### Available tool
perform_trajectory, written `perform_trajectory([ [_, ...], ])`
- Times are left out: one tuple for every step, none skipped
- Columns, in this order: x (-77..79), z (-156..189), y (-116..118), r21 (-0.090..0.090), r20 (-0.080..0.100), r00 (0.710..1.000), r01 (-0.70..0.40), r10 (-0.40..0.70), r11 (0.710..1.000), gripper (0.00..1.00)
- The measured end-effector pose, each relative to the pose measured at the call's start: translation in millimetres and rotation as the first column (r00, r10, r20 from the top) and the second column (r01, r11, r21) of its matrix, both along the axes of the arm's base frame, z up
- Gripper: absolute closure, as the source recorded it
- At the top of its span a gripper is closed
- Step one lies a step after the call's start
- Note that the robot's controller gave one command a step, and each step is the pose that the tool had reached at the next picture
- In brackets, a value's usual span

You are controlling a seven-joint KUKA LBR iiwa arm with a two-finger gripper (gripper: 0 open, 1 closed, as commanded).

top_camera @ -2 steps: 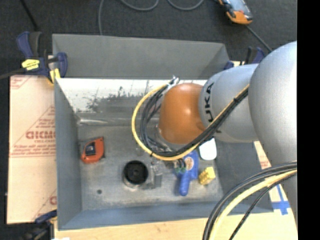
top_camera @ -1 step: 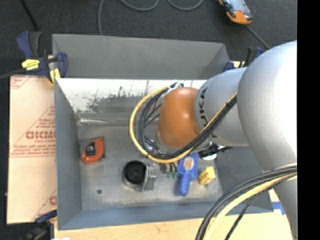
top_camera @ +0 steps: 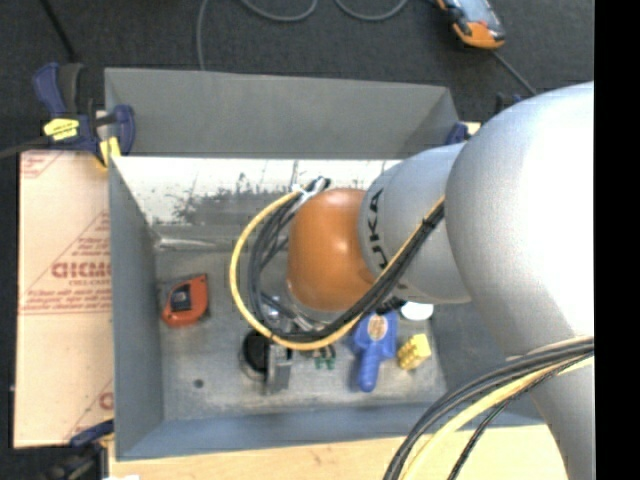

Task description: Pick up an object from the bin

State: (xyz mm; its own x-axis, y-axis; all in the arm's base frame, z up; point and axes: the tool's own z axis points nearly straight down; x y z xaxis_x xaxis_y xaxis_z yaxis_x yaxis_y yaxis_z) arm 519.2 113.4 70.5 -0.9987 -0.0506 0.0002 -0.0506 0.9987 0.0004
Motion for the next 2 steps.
perform_trajectory([
  [0.0, 0, 0, 0.000, 0.000, 1.000, 0.000, 0.000, 1.000, 1.00],
  [-7.7, 17, 19, 0.000, 0.002, 1.000, -0.006, 0.006, 1.000, 1.00],
])
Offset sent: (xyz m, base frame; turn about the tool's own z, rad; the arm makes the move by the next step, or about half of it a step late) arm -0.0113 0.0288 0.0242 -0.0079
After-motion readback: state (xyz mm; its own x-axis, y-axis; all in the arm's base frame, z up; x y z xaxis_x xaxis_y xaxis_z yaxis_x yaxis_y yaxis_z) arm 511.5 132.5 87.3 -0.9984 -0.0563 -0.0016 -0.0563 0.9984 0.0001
